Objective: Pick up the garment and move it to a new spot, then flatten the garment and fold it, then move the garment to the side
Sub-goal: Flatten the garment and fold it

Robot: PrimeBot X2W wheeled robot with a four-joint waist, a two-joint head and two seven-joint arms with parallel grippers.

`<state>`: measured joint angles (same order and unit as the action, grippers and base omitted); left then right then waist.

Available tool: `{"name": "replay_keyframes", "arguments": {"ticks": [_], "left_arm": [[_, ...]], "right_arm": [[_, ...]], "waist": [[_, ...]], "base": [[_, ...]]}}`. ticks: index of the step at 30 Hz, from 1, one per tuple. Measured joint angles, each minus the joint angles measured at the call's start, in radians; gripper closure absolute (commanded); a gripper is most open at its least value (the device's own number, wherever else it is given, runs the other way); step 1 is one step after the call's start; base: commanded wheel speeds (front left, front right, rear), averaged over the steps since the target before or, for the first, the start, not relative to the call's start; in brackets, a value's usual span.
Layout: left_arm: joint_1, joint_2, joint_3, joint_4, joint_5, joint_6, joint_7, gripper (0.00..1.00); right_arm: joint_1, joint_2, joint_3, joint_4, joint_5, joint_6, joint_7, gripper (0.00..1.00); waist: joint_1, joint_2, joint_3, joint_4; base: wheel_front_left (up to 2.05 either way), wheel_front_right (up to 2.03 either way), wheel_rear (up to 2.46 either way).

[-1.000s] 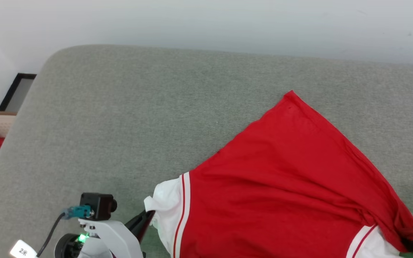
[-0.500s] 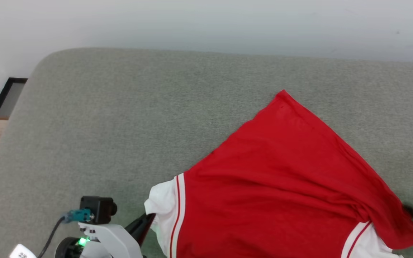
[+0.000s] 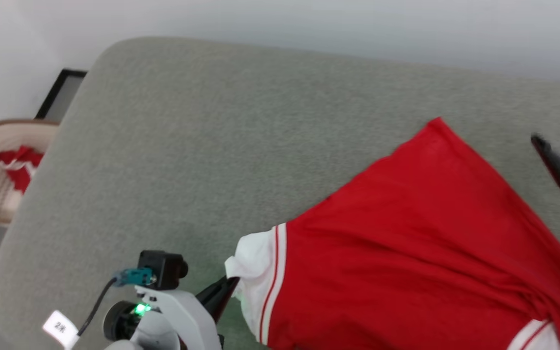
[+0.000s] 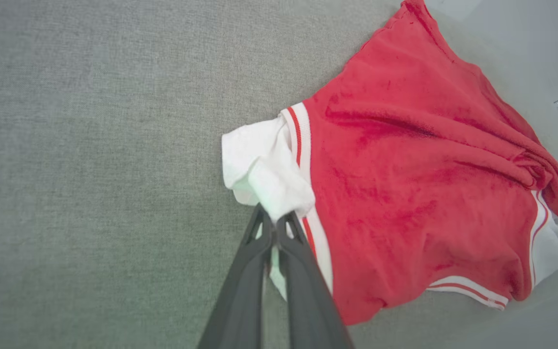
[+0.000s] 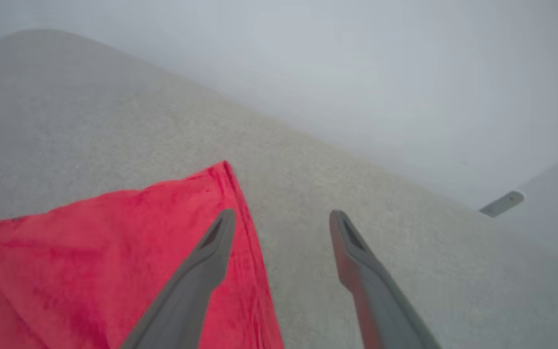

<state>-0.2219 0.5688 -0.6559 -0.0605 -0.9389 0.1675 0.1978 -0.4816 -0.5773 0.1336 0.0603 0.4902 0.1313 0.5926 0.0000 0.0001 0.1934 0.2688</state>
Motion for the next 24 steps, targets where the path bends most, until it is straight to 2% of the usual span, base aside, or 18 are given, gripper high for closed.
{"name": "replay_keyframes", "arguments": {"ticks": [5, 11, 16, 24], "left_arm": [[-0.035, -0.027, -0.018, 0.026, 0.007, -0.023, 0.000, 1.00], [-0.073, -0.065, -0.036, 0.064, 0.008, -0.055, -0.005, 1.00], [-0.100, -0.092, -0.048, 0.097, 0.012, -0.080, -0.014, 1.00], [-0.126, -0.125, -0.063, 0.137, 0.012, -0.106, -0.022, 1.00]], "right_arm": [[-0.168, -0.025, 0.153, 0.199, 0.014, 0.000, -0.071, 0.00], [-0.327, -0.051, 0.341, 0.383, 0.080, 0.000, -0.049, 0.00], [-0.416, -0.074, 0.479, 0.500, 0.129, 0.000, -0.015, 0.00], [-0.525, -0.089, 0.615, 0.627, 0.239, 0.000, 0.043, 0.00]], "waist": [[0.0000, 0.0000, 0.036, 0.050], [0.0000, 0.0000, 0.085, 0.108], [0.0000, 0.0000, 0.124, 0.152], [0.0000, 0.0000, 0.171, 0.211]], "base": [[0.00, 0.00, 0.00], [0.00, 0.00, 0.00], [0.00, 0.00, 0.00], [0.00, 0.00, 0.00]]}}
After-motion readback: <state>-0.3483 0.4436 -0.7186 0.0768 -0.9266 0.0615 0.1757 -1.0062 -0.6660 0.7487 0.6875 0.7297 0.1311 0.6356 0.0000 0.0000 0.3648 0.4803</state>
